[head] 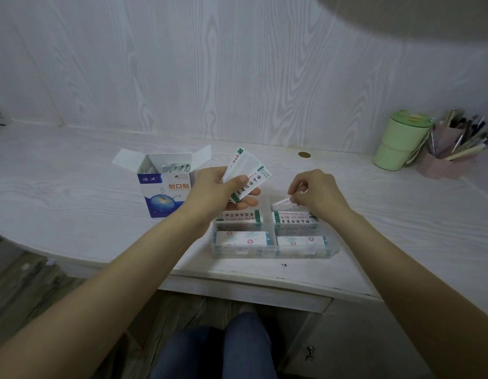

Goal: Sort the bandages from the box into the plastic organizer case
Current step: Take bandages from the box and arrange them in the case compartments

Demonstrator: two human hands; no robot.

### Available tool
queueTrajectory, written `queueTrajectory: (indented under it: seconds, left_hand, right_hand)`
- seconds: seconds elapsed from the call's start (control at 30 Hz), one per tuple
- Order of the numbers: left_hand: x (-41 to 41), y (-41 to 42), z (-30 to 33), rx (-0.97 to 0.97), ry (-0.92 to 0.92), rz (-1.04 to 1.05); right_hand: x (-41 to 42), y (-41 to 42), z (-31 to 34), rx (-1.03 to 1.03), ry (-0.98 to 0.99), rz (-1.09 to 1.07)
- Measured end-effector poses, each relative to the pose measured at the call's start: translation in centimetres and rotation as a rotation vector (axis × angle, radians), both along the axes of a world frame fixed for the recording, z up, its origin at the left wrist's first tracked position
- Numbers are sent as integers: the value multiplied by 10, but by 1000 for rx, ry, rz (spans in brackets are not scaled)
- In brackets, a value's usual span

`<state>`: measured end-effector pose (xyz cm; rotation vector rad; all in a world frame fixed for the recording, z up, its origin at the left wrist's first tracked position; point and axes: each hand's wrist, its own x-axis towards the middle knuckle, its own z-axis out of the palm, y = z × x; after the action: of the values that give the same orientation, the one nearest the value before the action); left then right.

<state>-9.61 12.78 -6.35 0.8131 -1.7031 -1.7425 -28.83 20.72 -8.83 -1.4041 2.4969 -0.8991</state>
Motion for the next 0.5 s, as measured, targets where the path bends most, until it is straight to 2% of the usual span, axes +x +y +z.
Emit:
queueTrajectory:
  seconds: [0.3,0.5]
  left_hand:
    - [-9,-6,-1,16,2,-15]
    - [-11,-6,0,11,14,-20]
  right_hand:
    - [2,-8,2,246,66,109]
    - [10,-4,4,295,65,146]
